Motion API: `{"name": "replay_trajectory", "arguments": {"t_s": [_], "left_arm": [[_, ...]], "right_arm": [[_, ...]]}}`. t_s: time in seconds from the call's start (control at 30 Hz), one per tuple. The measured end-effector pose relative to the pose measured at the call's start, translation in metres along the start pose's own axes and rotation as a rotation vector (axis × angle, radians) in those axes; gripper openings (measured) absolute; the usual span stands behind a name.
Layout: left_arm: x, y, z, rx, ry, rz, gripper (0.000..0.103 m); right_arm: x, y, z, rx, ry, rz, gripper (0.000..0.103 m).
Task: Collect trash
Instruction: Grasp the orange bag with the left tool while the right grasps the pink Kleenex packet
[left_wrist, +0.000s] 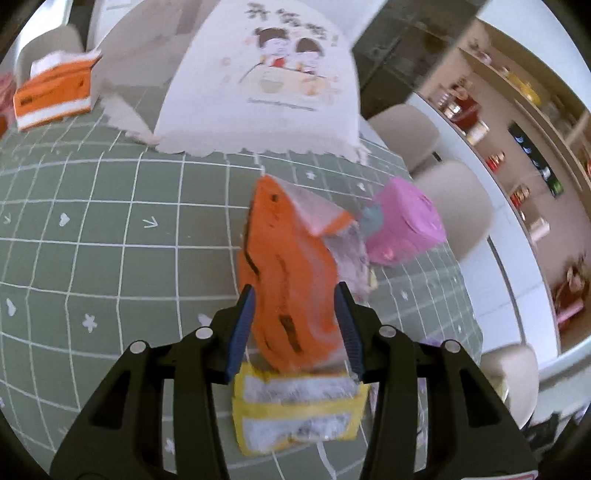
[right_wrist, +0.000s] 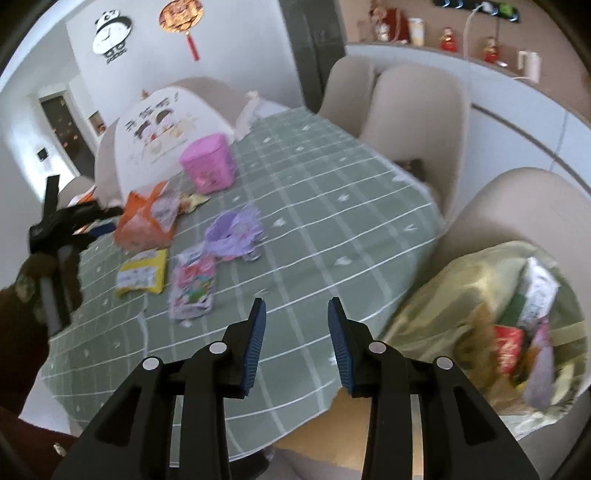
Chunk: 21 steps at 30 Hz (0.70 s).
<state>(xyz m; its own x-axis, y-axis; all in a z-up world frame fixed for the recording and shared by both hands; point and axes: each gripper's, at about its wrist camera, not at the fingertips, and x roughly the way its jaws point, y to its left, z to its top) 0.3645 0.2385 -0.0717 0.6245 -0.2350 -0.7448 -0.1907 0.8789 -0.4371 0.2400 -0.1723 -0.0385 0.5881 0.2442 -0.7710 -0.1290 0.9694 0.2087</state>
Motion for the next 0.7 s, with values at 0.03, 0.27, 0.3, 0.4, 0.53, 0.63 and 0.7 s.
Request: {"name": "replay_trajectory", "arguments": {"t_s": [0.03,0.27,0.3,0.4,0.53,0.63,0.7], "left_arm": [[0.005,0.002,0.003,-0.013,0.009,-0.009,0.042],[0.032,0.004,0.006,-0.040,0.086,-0.031,0.029],[0.028,0.001,0.003,-0.019,0.094,-0.052,0.024],[0.010,-0.007,-0.005,0.042,0.086,-0.100,0.011],[-0.025,-0.010,-0.016,0.087,0.058,-0.130,0.005],[-0.048,-0.007,-0.021,0.096,0.042,-0.135,0.004],[-0.062,-0.002,-0.028,0.099,0.049,-0.138,0.004]], "right_arm": [[0.004,0.005,-0.001,-0.014,0.012,-0.003,0.034],[0.027,0.041,-0.002,-0.094,0.080,0.044,0.034],[0.029,0.045,-0.002,-0.112,0.086,0.048,0.034],[0.039,0.061,-0.003,-0.170,0.106,0.056,0.034],[0.052,0.070,0.001,-0.182,0.127,0.092,0.034],[0.064,0.078,0.006,-0.190,0.139,0.122,0.034],[0.074,0.081,0.008,-0.181,0.147,0.145,0.034]]}}
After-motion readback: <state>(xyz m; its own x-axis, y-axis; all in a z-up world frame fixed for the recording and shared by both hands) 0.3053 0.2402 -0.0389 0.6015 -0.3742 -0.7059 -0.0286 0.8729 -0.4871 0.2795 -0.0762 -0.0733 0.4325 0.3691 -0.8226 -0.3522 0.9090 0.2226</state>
